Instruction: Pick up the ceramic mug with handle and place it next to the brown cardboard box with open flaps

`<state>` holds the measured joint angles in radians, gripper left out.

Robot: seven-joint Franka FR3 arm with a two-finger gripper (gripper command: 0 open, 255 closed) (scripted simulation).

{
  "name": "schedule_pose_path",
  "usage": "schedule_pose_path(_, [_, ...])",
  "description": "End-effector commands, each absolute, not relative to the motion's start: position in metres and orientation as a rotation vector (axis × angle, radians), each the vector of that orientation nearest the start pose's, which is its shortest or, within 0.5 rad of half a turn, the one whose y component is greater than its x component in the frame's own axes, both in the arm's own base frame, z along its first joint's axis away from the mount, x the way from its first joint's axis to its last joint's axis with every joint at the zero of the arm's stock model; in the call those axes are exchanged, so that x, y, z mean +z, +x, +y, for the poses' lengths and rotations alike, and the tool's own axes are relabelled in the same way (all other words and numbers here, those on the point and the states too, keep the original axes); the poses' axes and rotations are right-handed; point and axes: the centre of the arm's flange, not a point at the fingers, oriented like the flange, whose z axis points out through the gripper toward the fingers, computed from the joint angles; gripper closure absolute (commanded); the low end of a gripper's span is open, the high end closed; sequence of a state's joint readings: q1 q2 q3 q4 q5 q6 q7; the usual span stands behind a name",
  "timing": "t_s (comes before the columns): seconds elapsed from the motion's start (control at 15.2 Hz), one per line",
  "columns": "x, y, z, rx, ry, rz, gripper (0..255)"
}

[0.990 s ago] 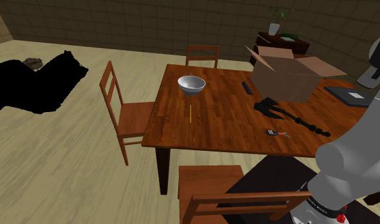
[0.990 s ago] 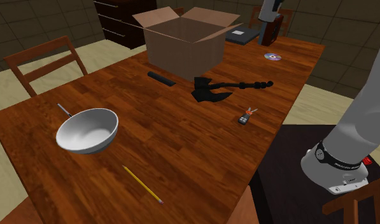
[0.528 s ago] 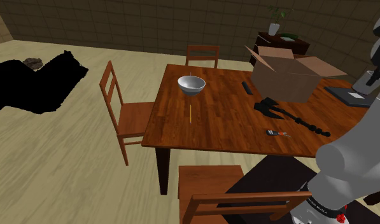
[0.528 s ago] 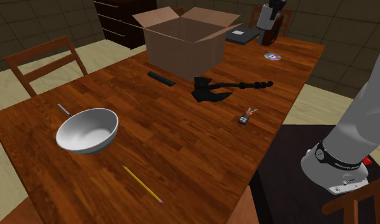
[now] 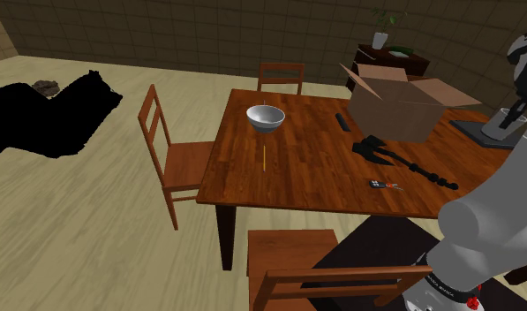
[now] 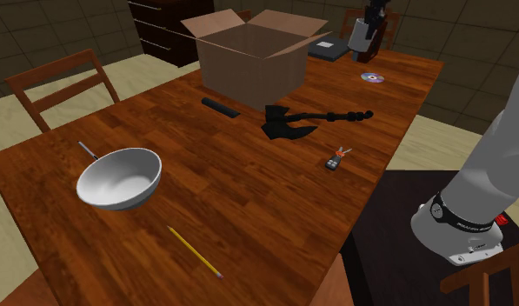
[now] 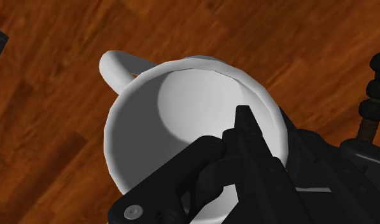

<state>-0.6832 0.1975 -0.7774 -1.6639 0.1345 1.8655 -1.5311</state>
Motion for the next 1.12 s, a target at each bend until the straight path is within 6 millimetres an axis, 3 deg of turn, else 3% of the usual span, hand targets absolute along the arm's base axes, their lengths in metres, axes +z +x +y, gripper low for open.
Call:
schedule_pose_path(0.0, [0.511, 0.110, -0.605, 0.005, -3.204, -0.079, 255])
schedule_pose_path(1.06, [0.426, 0.110, -0.605, 0.005, -3.204, -0.079, 255])
